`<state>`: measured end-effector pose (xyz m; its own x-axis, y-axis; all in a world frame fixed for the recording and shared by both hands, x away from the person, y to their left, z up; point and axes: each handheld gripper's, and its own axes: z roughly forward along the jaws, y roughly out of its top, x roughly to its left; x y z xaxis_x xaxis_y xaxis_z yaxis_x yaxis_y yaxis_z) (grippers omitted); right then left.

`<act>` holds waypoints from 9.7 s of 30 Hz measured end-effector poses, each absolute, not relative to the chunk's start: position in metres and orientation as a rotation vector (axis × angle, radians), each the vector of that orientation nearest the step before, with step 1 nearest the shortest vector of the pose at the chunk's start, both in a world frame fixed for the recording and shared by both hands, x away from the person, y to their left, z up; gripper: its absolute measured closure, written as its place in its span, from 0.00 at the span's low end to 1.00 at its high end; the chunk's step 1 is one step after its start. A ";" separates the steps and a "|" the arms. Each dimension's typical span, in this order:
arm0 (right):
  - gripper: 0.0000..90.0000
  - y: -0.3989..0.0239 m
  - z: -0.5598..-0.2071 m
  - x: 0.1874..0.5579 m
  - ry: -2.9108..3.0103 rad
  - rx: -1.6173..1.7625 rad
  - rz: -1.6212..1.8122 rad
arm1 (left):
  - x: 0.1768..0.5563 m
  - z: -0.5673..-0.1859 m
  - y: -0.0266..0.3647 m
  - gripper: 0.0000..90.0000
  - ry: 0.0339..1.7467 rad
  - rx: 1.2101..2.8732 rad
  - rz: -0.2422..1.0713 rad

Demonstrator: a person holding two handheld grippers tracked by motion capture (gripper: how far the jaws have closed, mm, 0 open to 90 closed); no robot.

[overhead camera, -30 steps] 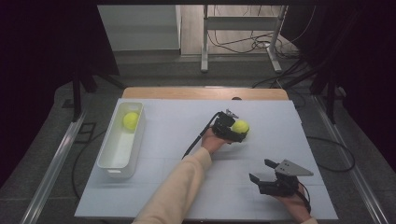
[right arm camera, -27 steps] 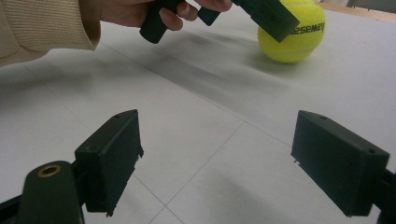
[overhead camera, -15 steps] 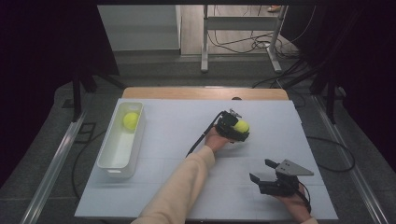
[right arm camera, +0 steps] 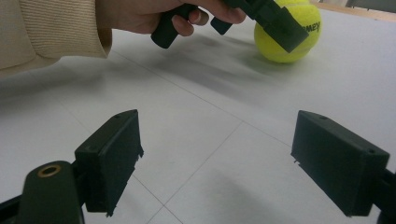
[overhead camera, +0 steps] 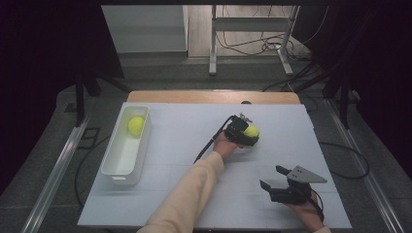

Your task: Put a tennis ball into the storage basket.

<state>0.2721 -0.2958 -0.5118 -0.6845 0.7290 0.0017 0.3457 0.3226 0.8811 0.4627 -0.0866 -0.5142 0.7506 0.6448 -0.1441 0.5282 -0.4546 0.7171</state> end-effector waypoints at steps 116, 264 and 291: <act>0.18 -0.295 -0.513 0.272 2.199 0.951 1.291 | 0.401 -0.478 0.009 0.29 0.817 1.979 0.176; 0.18 -0.297 -0.513 0.270 2.179 0.964 1.249 | 0.325 -0.425 0.199 0.29 1.021 1.688 0.369; 0.19 -0.297 -0.513 0.269 2.178 0.959 1.247 | 0.320 -0.422 0.246 0.29 1.126 1.614 0.416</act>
<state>0.2692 -0.2972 -0.5129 -0.6569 0.7528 -0.0414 0.3453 0.3492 0.8711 0.3201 0.2460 -0.4221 0.4920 0.8277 -0.2699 0.4537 0.0207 0.8909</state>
